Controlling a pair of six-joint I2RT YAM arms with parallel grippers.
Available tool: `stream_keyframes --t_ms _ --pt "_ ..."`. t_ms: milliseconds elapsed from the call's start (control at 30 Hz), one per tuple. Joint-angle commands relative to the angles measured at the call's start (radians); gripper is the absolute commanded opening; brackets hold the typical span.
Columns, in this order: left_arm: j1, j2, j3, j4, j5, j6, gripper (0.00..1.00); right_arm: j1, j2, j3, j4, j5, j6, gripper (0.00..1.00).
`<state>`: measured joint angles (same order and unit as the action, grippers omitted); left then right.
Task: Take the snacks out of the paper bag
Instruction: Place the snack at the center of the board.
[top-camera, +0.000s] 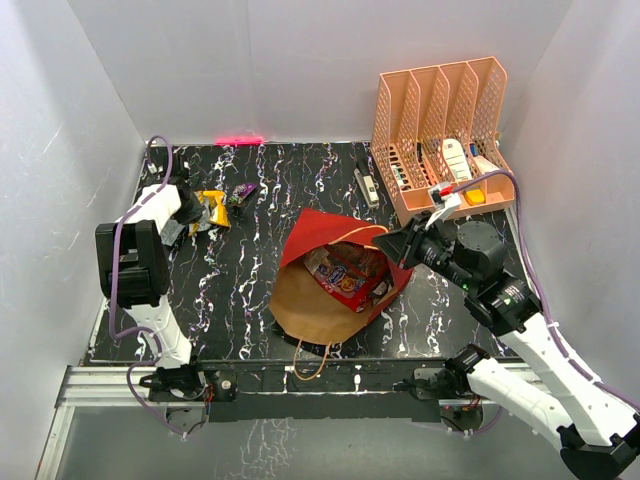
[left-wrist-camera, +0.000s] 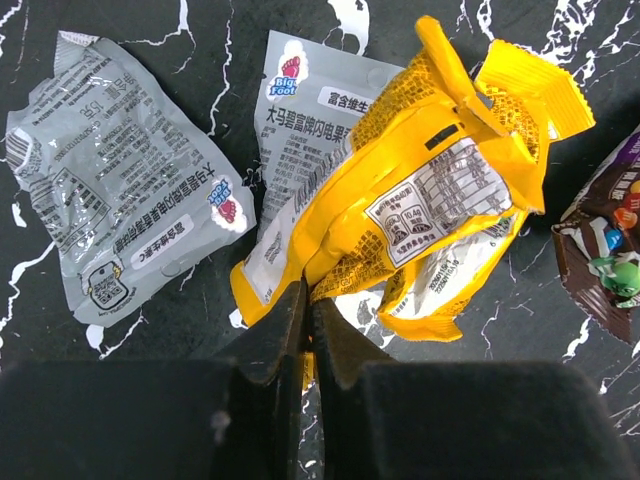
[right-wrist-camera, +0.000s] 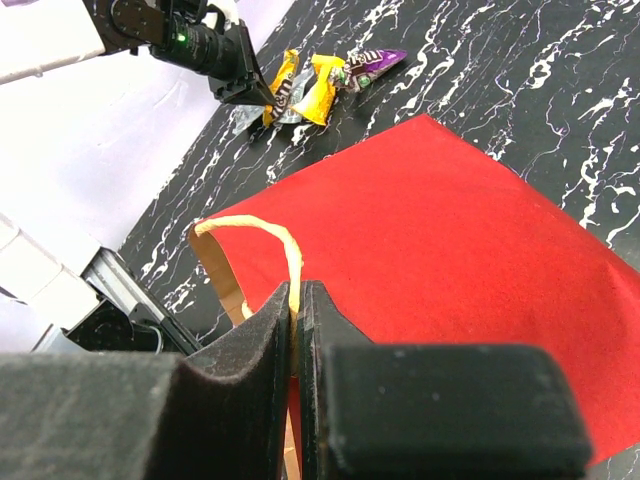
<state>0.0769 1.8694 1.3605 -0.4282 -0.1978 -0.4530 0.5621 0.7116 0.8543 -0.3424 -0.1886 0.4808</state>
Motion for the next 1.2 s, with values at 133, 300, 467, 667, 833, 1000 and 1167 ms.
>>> stream_keyframes --t_ms 133,300,467,667,833,1000,1167 --pt "0.010 -0.022 0.023 0.014 0.015 0.016 0.20 0.001 -0.032 0.007 0.015 0.016 0.010 0.07" --pt "0.009 -0.068 0.008 0.026 0.031 0.023 0.36 0.000 -0.029 0.012 0.015 0.015 0.013 0.07" --pt "0.009 -0.141 -0.033 0.065 0.045 0.041 0.43 0.000 -0.018 0.015 0.016 0.012 0.015 0.07" --pt "0.004 -0.251 -0.118 0.136 0.123 0.065 0.53 0.001 -0.003 0.012 0.024 0.000 0.022 0.07" --pt "-0.061 -0.355 -0.183 0.218 0.171 0.107 0.59 0.001 0.002 0.014 0.029 -0.007 0.027 0.07" --pt "-0.190 -0.471 -0.243 0.294 0.133 0.181 0.66 0.001 -0.002 0.026 0.023 0.005 0.025 0.07" --pt "-0.367 -0.586 -0.289 0.323 0.084 0.241 0.70 0.001 -0.010 0.027 0.023 0.008 0.024 0.07"
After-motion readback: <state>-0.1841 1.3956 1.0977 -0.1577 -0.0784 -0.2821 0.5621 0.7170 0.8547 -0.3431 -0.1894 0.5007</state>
